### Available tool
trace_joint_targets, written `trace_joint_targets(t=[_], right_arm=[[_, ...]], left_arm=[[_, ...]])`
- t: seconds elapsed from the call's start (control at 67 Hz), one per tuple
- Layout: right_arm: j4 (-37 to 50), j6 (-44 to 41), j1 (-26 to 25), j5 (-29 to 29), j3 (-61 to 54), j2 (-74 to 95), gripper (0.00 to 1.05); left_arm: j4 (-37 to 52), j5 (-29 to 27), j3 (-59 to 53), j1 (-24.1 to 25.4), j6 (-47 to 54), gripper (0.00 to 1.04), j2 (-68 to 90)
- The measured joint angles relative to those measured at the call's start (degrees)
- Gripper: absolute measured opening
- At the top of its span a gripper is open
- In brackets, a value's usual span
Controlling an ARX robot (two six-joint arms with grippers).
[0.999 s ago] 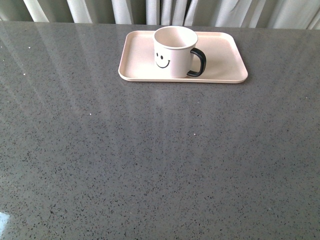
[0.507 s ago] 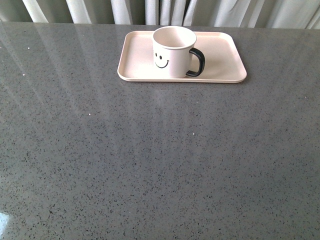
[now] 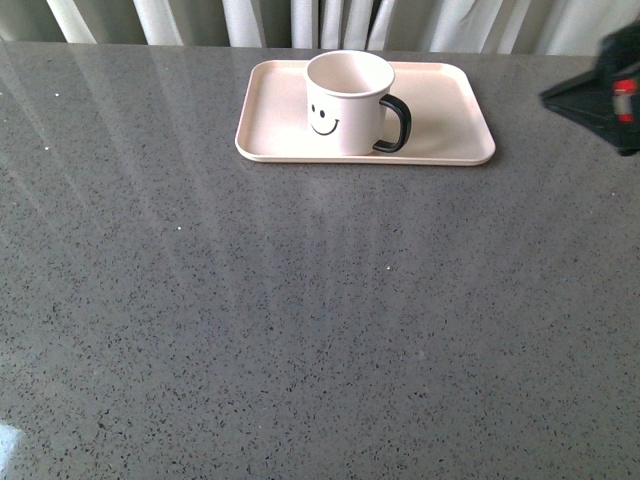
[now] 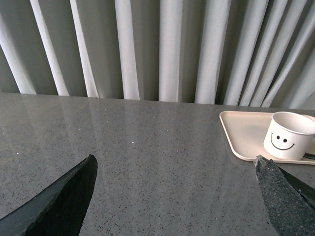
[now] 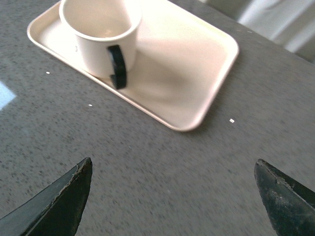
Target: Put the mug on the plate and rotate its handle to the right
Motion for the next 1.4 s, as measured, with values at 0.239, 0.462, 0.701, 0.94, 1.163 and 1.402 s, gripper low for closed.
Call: trace_joint_targets(t=[0.239,0.462,0.701,0.94,1.163,1.402], right_arm=[[-1.86,0.57,5.01,0.20,5.77,3.32,0.96],[-1.77,0.74,4.92,0.66,5.79,2.60,0.96],[-8.59,4.63,5.16,1.57,8.74,3.76,0.96],[-21.97,0.17,6.43,-1.20,28.17,16.68,0.96],[-29.62,-10.60,10.56,-2.34,41.72,26.38,0.96],[-35.23,-17.68,14.19,-1.09,51.52,34.93,0.96]], left_arm=[[0.00,0.00,0.00,0.00,0.00,0.96,0.00],[0.00,0.02,0.00,0.00,0.00,0.95,0.00],[0.00,0.00,0.00,0.00,0.02,0.95,0.00],[0.00,0.02,0.00,0.00,0.02,0.95,0.00],[0.00,0.02,0.00,0.00,0.02,0.95,0.00],[0.00,0.02,0.00,0.00,0.02,0.95,0.00]])
